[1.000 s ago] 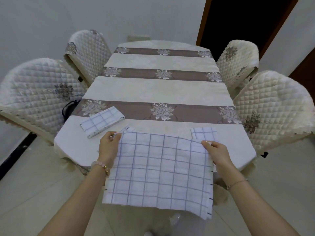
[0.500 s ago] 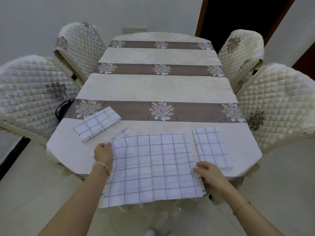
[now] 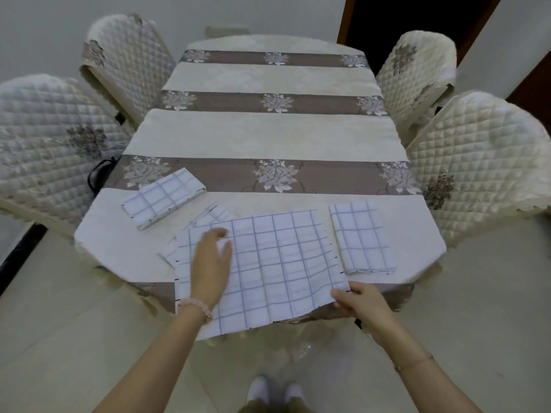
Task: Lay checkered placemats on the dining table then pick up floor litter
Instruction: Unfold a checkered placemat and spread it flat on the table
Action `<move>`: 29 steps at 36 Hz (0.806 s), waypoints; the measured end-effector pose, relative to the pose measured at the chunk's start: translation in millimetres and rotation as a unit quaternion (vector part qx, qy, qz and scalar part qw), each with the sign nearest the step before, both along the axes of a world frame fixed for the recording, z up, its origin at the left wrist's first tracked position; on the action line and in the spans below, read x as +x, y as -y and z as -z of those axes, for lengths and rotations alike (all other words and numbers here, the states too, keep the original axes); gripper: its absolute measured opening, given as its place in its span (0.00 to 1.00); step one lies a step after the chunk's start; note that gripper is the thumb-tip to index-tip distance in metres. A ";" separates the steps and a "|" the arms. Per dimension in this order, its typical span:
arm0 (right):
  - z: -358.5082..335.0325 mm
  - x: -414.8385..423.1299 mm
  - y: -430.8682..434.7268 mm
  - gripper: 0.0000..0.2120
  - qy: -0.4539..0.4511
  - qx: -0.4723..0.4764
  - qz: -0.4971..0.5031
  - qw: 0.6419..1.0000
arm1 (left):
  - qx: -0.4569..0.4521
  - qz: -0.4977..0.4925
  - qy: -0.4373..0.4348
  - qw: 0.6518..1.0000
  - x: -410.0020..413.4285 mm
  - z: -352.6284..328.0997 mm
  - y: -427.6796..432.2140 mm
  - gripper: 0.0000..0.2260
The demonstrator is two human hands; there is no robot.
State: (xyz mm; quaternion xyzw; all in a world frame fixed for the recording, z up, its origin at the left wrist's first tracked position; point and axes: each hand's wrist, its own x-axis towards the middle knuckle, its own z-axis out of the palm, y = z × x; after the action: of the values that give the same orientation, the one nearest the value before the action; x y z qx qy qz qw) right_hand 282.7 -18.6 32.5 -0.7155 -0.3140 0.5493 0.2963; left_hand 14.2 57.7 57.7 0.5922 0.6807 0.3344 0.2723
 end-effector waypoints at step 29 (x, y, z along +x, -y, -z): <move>-4.3 20.3 12.9 0.14 -0.196 0.067 0.158 0.966 | -0.052 -0.019 0.231 0.971 9.8 -10.2 22.5 0.07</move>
State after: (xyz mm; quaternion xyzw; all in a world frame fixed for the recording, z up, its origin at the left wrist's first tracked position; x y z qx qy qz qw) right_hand 303.0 -31.5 36.8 -0.6130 -0.1687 0.6029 0.4819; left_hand 24.0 35.2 67.9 0.4709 0.6266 0.4316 0.4464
